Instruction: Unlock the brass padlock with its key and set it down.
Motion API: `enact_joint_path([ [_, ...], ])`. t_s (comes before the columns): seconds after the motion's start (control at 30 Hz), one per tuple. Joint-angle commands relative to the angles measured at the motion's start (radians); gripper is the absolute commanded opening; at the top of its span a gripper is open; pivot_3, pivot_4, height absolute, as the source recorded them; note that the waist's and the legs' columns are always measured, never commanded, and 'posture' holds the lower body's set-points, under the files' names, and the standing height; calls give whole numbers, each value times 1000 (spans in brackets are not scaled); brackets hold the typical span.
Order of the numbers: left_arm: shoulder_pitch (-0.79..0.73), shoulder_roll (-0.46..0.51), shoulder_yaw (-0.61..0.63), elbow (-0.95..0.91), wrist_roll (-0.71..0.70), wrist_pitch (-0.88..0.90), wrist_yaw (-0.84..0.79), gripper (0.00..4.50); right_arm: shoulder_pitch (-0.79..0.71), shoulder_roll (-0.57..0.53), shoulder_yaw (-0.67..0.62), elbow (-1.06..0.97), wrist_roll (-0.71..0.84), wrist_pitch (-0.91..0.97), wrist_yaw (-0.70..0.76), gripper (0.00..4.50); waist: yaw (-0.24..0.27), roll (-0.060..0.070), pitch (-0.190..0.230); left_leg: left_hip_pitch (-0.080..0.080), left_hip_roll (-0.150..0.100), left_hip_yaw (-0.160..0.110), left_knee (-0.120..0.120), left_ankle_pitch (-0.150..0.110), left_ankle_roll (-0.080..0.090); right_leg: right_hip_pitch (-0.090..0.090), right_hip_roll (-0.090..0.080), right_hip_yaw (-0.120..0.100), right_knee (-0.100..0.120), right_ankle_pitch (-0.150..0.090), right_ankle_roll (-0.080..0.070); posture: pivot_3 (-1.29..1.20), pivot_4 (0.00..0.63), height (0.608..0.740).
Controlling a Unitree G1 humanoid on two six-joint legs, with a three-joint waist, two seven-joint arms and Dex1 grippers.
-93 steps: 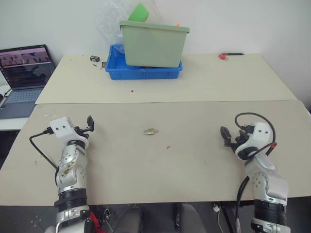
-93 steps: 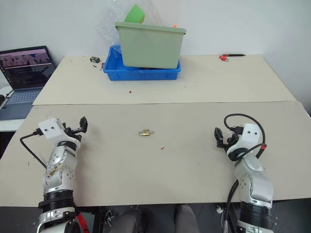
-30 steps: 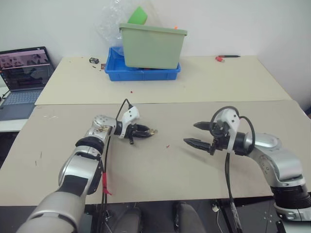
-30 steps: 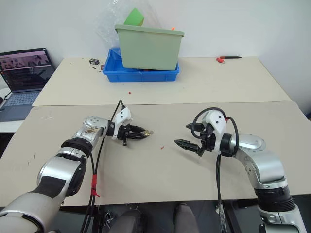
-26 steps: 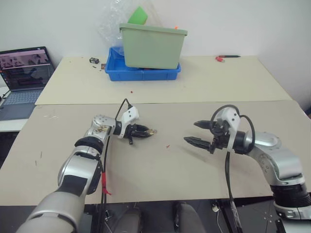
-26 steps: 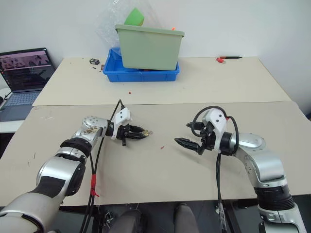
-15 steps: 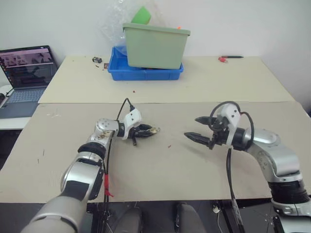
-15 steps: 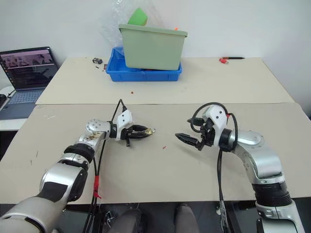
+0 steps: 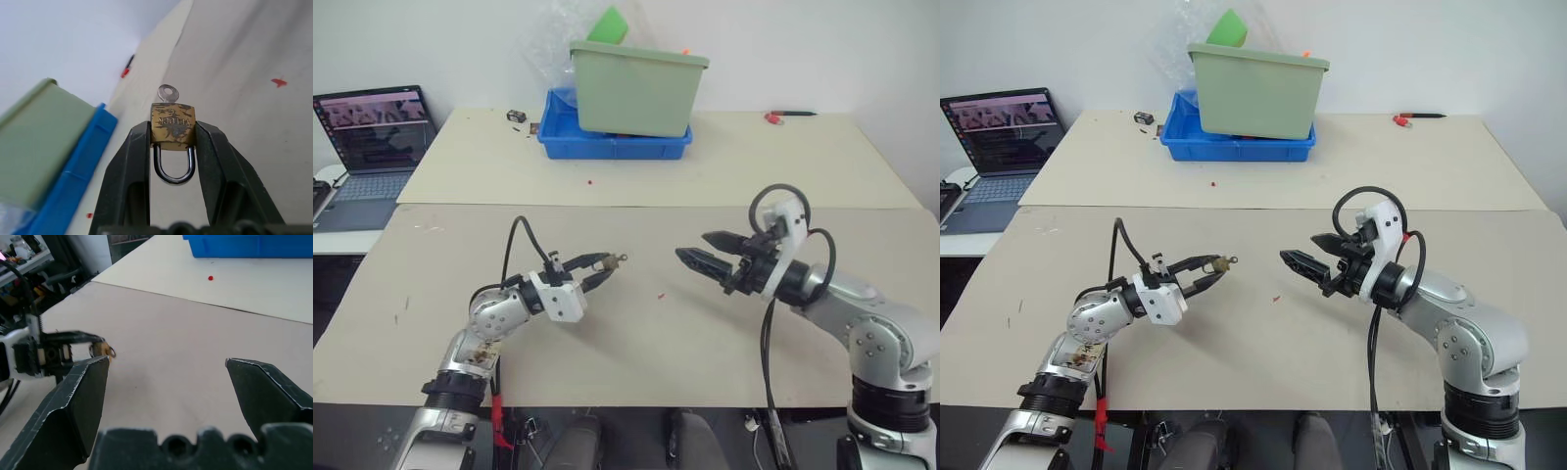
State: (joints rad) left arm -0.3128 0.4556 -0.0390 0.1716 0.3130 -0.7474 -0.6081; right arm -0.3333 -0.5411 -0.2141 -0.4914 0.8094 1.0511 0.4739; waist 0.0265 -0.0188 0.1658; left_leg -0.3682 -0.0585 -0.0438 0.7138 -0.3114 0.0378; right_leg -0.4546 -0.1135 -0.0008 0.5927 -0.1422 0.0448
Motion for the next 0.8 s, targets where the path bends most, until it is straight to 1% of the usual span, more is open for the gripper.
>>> enact_joint_path([
  [0.03, 8, 9, -1, -70, 58, -19, 93, 818, -10, -30, 31, -34, 30, 25, 20, 4500, -6, 0, 0, 0, 0, 1, 0, 0, 0, 0, 0, 0, 0, 0, 0, 0, 150, 740],
  [0.2, 17, 27, -28, -89, 51, -19, 120, 818, -55, -1, 98, -25, 20, 34, -10, 4500, -26, 0, 0, 2, 2, 3, 0, 1, -1, -1, 3, 2, 2, 1, -1, 0, 150, 740],
  [0.27, 18, 36, -55, -89, 7, -20, 93, 818, -104, 25, 140, 5, 17, 40, -11, 4500, -32, 0, 0, 3, 3, 4, 0, 1, -1, -1, 3, 3, 2, 1, -2, 0, 150, 740],
  [0.4, 6, 52, -71, -85, 6, -12, 99, 818, -163, 36, 187, 28, 19, 17, 42, 4500, -37, 0, 0, 4, 3, 5, 0, 1, -1, 0, 3, 5, 2, 2, -1, 0, 150, 740],
  [0.67, 0, 78, -101, -89, -10, -19, 96, 818, -206, 41, 222, 63, 26, 17, 110, 4500, -37, 0, 0, 3, 3, 6, 0, 0, 0, -1, 3, 5, 1, 2, -1, 0, 150, 740],
  [0.8, -14, 92, -120, -83, -9, -37, 91, 818, -228, 53, 227, 96, 31, 30, 120, 4500, -37, 0, 0, 4, 3, 6, 0, 1, 0, -1, 3, 5, 2, 2, -1, 0, 150, 740],
])
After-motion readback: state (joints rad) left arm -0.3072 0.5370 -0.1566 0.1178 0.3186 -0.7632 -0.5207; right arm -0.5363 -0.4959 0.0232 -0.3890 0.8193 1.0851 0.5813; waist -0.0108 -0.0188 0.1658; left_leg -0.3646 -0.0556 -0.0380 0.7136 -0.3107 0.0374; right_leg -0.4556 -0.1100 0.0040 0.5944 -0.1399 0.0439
